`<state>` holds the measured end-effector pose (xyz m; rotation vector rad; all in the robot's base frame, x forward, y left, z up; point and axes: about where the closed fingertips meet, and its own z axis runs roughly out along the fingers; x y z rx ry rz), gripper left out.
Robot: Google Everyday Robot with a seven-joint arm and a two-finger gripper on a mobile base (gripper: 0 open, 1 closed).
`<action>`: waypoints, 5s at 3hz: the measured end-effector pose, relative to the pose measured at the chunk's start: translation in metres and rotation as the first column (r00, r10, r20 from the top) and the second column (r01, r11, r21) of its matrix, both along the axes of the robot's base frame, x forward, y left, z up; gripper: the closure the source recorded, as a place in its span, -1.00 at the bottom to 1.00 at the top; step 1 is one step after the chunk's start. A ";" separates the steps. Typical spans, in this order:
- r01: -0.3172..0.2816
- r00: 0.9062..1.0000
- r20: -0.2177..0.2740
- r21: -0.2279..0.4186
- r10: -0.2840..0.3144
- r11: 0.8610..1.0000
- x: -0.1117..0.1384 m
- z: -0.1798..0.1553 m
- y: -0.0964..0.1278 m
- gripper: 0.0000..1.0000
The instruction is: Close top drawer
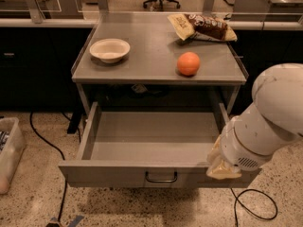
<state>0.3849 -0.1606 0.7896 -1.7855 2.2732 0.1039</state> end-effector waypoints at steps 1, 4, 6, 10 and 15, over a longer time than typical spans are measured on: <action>0.001 1.000 -0.001 0.022 -0.001 1.000 -0.014 -0.022 0.009 0.78; 0.035 0.999 -0.031 0.052 -0.034 0.998 -0.039 -0.116 0.036 1.00; 0.150 0.989 -0.009 0.005 -0.150 0.989 0.017 -0.157 0.010 1.00; 0.194 0.979 0.061 0.006 -0.194 0.981 0.074 -0.168 0.021 1.00; 0.295 0.933 0.205 0.039 -0.297 0.955 0.146 -0.168 0.013 1.00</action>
Offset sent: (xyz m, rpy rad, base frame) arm -0.0534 0.0371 -0.1381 0.0755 0.0619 -0.0244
